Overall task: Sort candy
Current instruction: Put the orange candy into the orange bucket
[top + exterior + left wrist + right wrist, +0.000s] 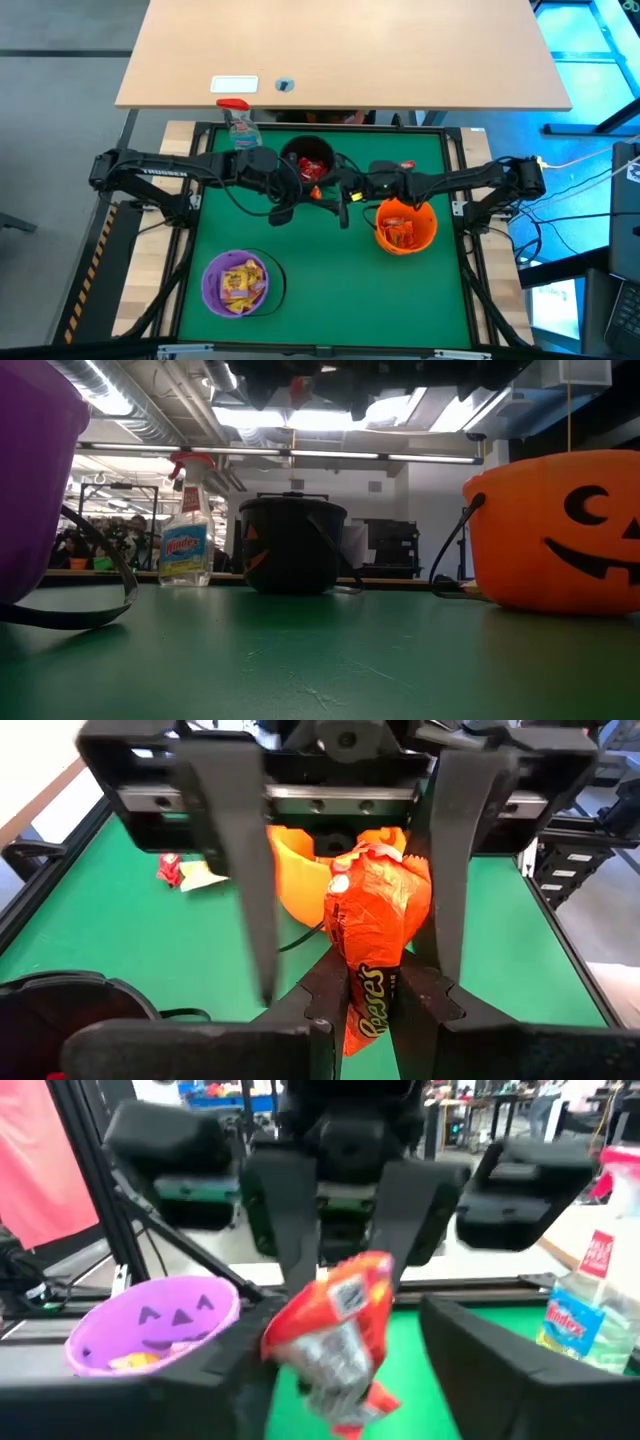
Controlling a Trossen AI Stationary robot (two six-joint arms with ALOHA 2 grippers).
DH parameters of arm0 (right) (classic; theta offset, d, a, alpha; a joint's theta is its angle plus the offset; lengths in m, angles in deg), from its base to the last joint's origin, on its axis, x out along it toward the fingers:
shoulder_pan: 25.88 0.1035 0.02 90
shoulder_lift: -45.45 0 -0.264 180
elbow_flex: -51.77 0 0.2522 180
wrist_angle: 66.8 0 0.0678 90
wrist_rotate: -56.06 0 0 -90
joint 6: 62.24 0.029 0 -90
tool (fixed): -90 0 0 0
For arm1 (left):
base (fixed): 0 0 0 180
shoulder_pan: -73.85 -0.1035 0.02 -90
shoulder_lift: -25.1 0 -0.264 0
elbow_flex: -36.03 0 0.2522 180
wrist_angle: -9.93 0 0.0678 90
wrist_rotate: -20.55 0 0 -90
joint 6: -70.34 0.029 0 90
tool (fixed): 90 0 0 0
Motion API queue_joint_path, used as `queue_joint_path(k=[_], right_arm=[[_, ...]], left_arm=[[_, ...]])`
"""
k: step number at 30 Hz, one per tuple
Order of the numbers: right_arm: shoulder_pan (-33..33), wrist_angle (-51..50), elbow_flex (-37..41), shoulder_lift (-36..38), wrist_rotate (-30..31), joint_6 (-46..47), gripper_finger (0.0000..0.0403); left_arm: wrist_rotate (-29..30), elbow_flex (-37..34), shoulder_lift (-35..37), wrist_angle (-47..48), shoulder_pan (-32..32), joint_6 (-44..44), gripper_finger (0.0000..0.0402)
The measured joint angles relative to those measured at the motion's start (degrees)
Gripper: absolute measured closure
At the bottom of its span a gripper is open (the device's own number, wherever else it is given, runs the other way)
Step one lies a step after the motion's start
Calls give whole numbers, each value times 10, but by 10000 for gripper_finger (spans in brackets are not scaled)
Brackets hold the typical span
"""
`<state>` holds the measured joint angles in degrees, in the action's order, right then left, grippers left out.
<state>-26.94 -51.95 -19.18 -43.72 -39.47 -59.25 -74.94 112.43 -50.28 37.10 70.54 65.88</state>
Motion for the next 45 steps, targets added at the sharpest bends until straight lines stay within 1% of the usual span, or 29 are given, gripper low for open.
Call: queue_joint_path(k=[5, 7, 9, 12, 17, 24, 27, 39, 42, 45], right_arm=[[0, -11, 0, 0, -8, 1, 269], [0, -15, 0, 0, -11, 2, 295], [0, -15, 0, 0, -12, 2, 308], [0, -15, 0, 0, -12, 2, 308], [0, -16, 0, 0, -9, 8, 282], [0, -17, 0, -1, -5, 12, 282], [0, -17, 0, -1, -5, 12, 277], [0, -16, 0, -1, -6, 14, 268], [0, -14, 0, -1, -6, 14, 268], [0, -14, 0, -1, -2, 13, 268]], left_arm=[[3, 0, 0, 4, 0, -1, 355], [4, 0, 0, 5, 0, -1, 356], [4, 0, 0, 9, 0, -1, 356], [4, 0, 0, 15, 0, -1, 356], [0, 0, 0, 25, 0, -4, 353], [2, 1, 1, 35, 0, 0, 313], [2, 1, 1, 36, 0, 1, 308], [3, 1, 1, 40, 0, -25, 307], [4, 1, 1, 40, 0, -29, 319], [3, 1, 1, 43, 0, -30, 342]])
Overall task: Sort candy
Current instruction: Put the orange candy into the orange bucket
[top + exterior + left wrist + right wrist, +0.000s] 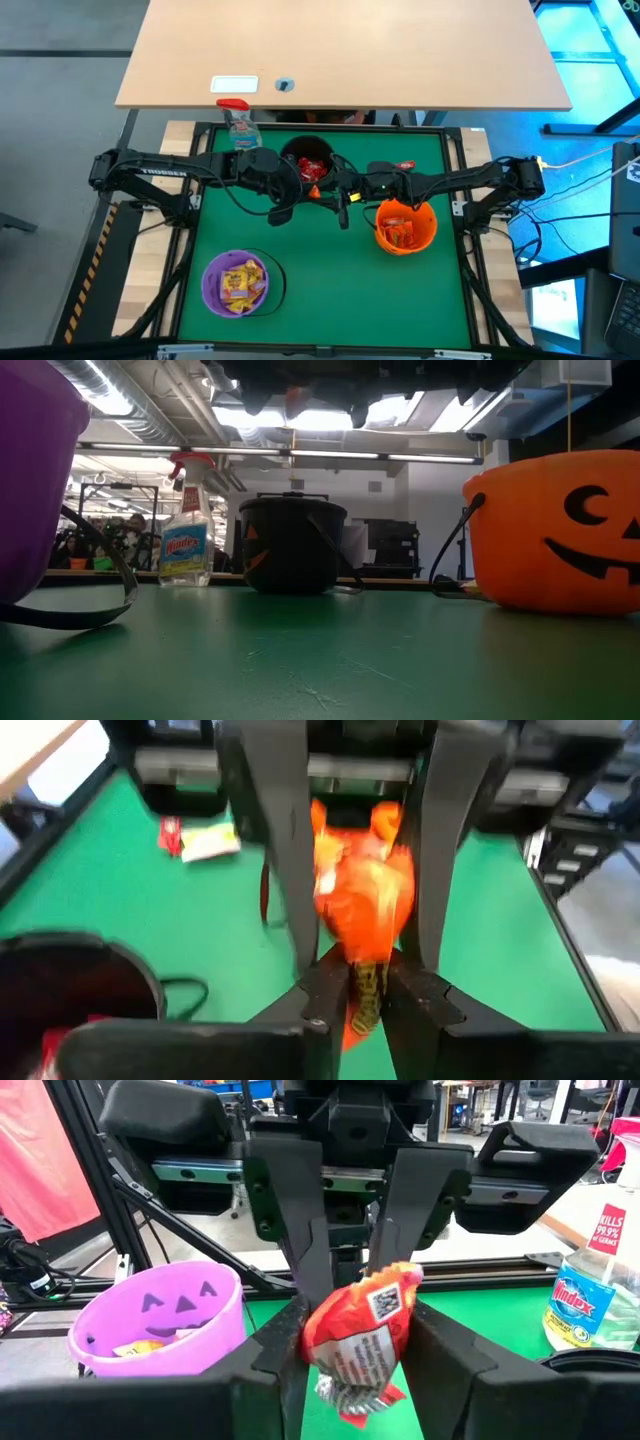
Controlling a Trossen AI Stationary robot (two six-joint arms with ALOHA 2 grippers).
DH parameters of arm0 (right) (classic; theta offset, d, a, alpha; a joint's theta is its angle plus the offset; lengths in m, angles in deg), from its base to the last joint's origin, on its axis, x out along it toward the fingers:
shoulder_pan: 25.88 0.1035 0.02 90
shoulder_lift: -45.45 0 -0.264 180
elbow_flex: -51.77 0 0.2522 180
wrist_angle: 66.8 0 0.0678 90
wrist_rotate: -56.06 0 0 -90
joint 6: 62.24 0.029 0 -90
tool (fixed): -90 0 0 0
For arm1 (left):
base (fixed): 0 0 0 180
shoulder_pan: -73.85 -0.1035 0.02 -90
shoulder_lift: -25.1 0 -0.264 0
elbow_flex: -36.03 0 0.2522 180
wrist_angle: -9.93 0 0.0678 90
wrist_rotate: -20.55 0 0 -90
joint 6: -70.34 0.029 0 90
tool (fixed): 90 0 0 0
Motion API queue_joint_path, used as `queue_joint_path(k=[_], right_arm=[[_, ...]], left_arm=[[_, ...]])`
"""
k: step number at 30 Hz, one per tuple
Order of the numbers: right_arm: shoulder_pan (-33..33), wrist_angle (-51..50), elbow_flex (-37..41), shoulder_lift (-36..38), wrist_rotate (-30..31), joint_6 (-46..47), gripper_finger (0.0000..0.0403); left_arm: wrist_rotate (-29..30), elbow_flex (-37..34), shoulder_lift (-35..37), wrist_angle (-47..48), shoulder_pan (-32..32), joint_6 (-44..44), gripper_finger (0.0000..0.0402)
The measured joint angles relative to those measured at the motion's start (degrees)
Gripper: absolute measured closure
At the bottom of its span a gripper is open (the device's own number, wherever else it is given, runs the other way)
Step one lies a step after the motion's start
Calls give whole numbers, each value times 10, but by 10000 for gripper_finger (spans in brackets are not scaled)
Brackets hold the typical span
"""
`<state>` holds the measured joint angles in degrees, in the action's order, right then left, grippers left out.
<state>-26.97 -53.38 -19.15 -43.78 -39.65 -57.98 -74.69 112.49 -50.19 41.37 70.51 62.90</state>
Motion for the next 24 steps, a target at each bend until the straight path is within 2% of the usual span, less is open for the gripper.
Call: queue_joint_path(k=[4, 8, 12, 24], right_arm=[[0, 1, 1, 0, -5, 4, 269], [0, 15, 1, 0, -5, 5, 269], [0, 41, 0, 4, -14, 6, 268], [0, 0, 0, 12, -14, 6, 268]], left_arm=[[-2, 0, 1, 18, 0, 0, 373], [-2, 0, 1, 31, 0, 0, 389], [-2, -1, 0, 39, 0, 0, 390], [2, -1, 5, 45, 2, -1, 391]])
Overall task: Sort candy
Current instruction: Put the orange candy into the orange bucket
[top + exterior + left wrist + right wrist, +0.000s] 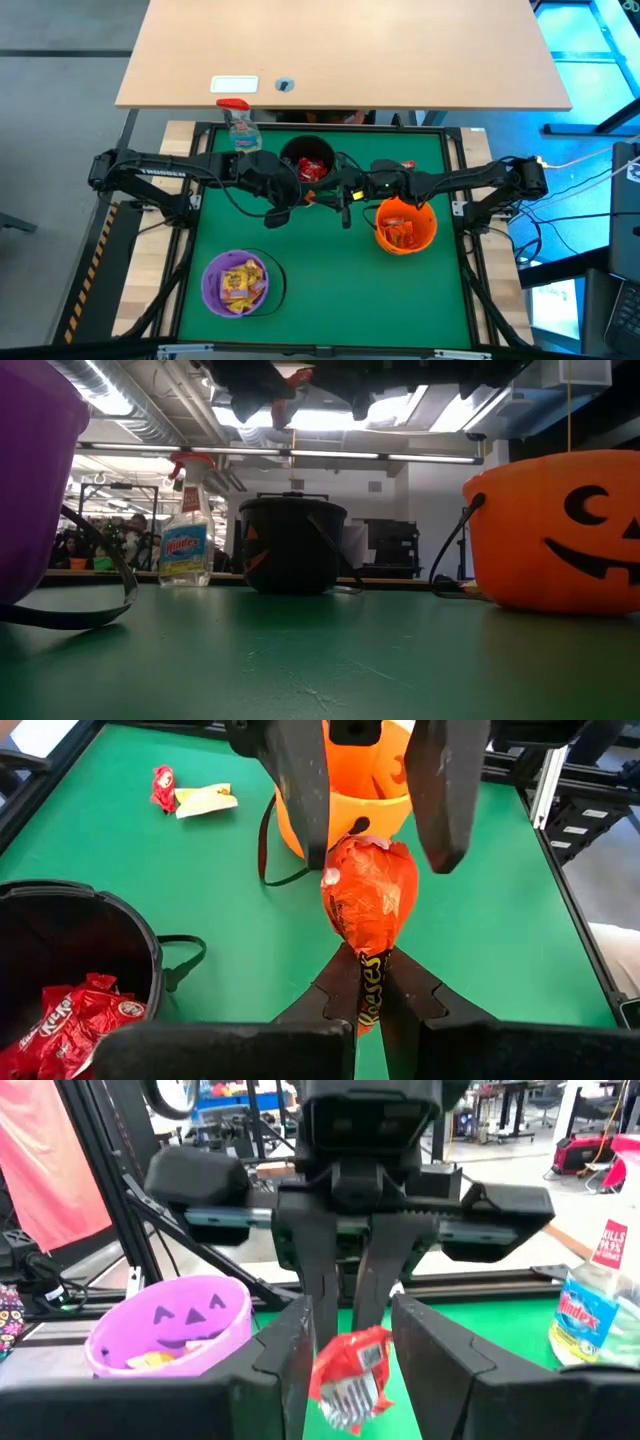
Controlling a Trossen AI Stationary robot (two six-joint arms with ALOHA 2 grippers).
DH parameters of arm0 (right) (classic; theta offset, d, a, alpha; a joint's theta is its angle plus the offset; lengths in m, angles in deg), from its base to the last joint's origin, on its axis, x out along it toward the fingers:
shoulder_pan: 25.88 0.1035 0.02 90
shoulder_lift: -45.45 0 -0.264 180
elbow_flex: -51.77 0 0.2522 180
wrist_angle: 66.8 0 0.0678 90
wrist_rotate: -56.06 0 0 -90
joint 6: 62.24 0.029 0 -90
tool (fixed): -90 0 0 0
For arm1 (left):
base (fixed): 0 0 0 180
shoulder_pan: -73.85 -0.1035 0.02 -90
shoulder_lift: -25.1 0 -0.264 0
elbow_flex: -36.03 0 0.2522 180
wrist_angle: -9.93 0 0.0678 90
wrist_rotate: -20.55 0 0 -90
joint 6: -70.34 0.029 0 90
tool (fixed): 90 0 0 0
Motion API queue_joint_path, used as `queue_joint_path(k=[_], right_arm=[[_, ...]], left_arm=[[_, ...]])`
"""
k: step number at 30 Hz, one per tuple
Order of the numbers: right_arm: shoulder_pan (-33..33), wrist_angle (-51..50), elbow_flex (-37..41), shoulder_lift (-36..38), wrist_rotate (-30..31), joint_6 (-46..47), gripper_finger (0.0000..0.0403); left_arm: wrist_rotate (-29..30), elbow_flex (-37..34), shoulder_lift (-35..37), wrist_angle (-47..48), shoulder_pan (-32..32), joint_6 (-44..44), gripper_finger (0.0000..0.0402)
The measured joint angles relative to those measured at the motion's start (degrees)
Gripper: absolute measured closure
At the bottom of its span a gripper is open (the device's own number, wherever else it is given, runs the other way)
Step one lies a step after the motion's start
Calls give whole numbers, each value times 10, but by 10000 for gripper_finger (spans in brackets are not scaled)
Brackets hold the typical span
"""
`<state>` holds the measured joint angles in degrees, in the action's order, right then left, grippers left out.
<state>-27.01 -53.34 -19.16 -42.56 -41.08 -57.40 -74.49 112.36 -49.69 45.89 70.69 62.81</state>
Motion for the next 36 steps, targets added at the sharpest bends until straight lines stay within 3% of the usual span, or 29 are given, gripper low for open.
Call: queue_joint_path(k=[20, 23, 28, 31, 36], right_arm=[[0, -48, 0, 0, 0, 41, 274], [0, -54, 0, 0, 0, 40, 303], [0, -55, 0, 0, -1, 39, 386], [0, -51, 0, -1, -2, 38, 387], [0, -49, 0, -2, -2, 37, 395]], left_arm=[[2, 0, 0, -2, 0, 1, 392], [2, 0, -1, -1, 0, 1, 392], [-3, 0, -1, 0, 0, 1, 390], [-13, 0, -1, -1, 0, 1, 370], [-26, 1, 0, 11, 0, 5, 303]])
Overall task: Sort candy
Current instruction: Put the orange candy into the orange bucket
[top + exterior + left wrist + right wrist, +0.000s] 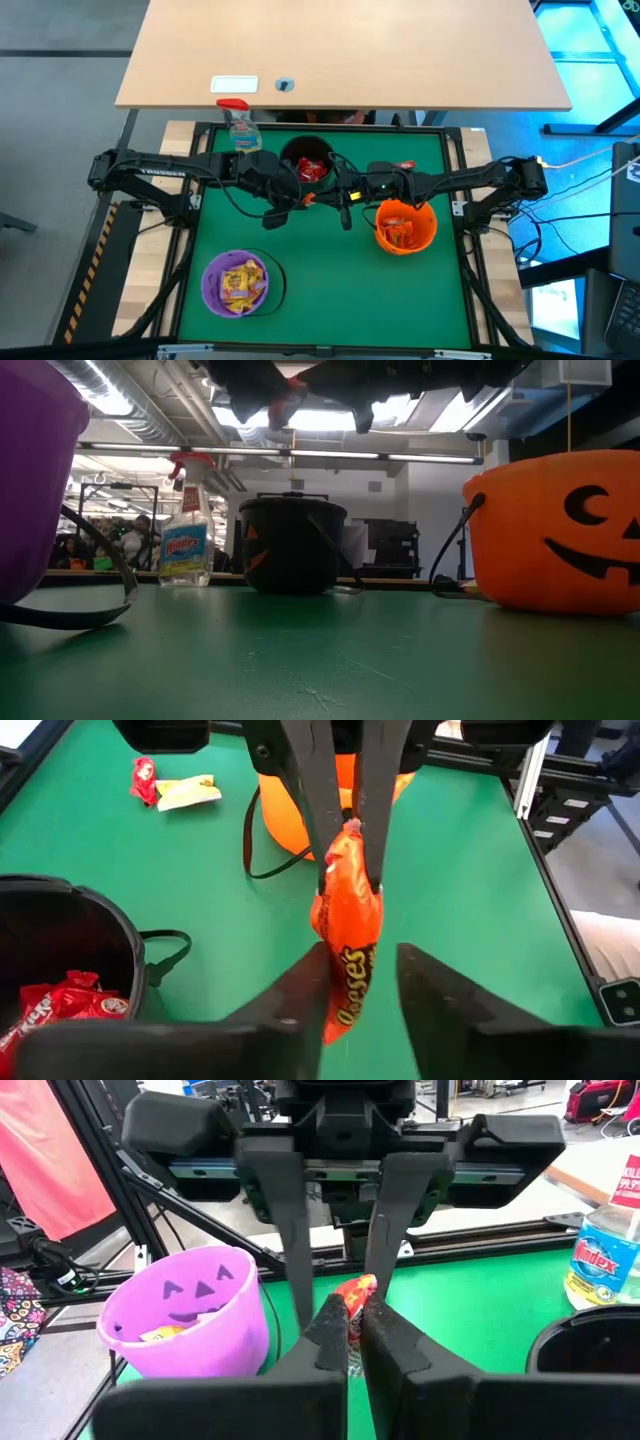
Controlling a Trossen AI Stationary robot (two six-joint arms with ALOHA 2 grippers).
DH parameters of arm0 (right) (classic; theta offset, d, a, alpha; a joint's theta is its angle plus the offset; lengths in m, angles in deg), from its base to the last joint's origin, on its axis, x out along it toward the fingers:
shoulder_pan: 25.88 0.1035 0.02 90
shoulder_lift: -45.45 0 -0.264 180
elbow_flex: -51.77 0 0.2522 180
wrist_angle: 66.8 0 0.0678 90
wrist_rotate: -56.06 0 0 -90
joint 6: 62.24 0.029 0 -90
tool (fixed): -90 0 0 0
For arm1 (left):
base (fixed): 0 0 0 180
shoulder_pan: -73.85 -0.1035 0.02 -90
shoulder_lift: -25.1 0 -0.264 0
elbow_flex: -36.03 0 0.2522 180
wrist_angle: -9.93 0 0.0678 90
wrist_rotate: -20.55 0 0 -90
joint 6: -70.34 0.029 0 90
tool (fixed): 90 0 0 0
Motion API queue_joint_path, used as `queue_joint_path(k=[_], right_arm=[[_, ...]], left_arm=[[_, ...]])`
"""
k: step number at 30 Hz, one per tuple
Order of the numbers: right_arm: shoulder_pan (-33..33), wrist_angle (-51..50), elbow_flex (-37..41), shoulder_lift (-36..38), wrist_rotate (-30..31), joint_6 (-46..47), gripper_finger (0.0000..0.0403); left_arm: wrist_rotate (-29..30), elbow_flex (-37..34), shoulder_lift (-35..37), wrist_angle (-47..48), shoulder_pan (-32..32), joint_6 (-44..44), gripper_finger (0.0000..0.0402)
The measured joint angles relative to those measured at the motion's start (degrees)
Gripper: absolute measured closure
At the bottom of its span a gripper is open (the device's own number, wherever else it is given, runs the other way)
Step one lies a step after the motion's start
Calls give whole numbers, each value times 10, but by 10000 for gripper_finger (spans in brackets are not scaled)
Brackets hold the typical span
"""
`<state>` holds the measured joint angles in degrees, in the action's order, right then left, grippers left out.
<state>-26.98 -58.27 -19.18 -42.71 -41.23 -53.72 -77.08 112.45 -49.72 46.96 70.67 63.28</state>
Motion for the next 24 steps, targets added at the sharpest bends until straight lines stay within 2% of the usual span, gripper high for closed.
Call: queue_joint_path(k=[6, 12, 18, 24], right_arm=[[-1, -13, 1, 7, 2, -2, 397], [-1, -109, 1, 82, 6, -15, 396], [0, -345, 0, 219, 4, 7, 397], [0, -547, 0, 331, -1, 111, 399]], left_arm=[[2, 34, 7, 66, 0, 2, 224], [60, 129, 18, 220, 7, 16, 192], [80, 144, 28, 304, 18, 27, 191], [97, 73, 67, 285, 6, 20, 192]])
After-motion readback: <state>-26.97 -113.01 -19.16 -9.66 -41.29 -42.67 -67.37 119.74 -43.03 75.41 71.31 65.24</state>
